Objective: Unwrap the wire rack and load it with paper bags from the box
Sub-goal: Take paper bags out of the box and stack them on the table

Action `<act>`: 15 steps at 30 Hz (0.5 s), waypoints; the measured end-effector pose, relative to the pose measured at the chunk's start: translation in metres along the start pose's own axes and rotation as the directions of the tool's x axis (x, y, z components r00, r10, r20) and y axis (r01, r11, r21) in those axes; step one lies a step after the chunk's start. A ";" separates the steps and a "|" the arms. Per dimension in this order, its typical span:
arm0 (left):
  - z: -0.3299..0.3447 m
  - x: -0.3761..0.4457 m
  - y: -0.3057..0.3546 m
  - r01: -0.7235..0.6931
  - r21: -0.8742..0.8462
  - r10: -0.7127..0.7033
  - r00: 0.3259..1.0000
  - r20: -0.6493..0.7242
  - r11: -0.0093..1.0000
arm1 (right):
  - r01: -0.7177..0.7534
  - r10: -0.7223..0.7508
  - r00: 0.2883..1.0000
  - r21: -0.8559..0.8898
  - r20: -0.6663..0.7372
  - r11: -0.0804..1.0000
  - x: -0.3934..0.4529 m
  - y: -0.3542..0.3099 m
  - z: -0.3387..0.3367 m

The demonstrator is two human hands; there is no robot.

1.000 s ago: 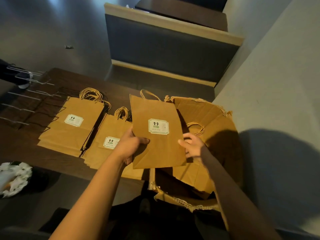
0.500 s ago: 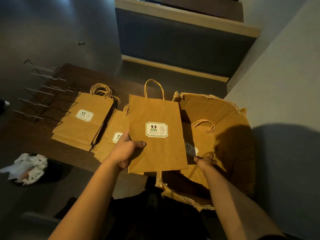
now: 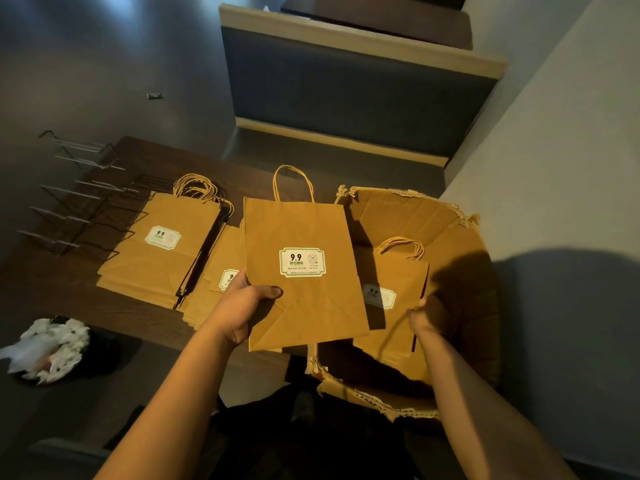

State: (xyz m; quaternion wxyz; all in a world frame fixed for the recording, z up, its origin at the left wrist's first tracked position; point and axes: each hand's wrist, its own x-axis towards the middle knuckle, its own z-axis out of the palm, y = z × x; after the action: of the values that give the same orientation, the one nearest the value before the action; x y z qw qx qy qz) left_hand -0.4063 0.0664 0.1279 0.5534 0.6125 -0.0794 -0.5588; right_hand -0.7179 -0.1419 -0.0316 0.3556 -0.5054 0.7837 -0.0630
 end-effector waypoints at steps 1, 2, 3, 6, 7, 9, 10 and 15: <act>-0.001 0.001 -0.001 -0.003 -0.003 0.003 1.000 0.005 1.000 | 0.025 -0.025 0.999 0.022 -0.031 0.999 -0.003 0.000 -0.007; -0.002 0.001 -0.001 -0.007 -0.007 0.007 1.000 0.009 1.000 | 0.061 -0.058 0.996 0.044 -0.068 0.997 -0.010 -0.003 -0.018; -0.003 0.002 -0.001 -0.011 -0.015 0.011 1.000 0.011 1.000 | 0.098 -0.091 0.992 0.081 -0.087 0.992 -0.021 -0.007 -0.030; -0.006 0.003 0.001 -0.020 -0.032 0.020 1.000 0.005 0.999 | 0.147 -0.147 0.989 0.229 -0.017 0.962 -0.044 -0.018 -0.066; -0.008 0.003 0.003 -0.025 -0.037 0.025 1.000 0.003 0.999 | 0.178 -0.183 0.983 0.273 -0.006 0.945 -0.050 -0.022 -0.081; -0.012 0.003 0.006 -0.032 -0.049 0.032 0.999 -0.004 0.998 | 0.249 -0.254 0.967 0.350 -0.034 0.903 -0.061 -0.028 -0.115; -0.015 0.003 0.008 -0.038 -0.057 0.038 0.999 -0.005 0.998 | 0.273 -0.274 0.960 0.408 -0.058 0.871 -0.064 -0.030 -0.134; -0.024 0.000 0.016 -0.056 -0.092 0.060 0.997 0.039 0.994 | 0.312 -0.338 0.937 0.645 -0.087 0.698 -0.093 -0.044 -0.196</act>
State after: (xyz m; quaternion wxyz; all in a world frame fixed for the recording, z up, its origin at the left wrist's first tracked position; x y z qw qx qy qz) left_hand -0.3795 0.0741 0.1345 0.5950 0.5722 -0.0832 -0.5583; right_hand -0.7850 -0.1363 0.1796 0.5063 -0.4817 0.6044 -0.3826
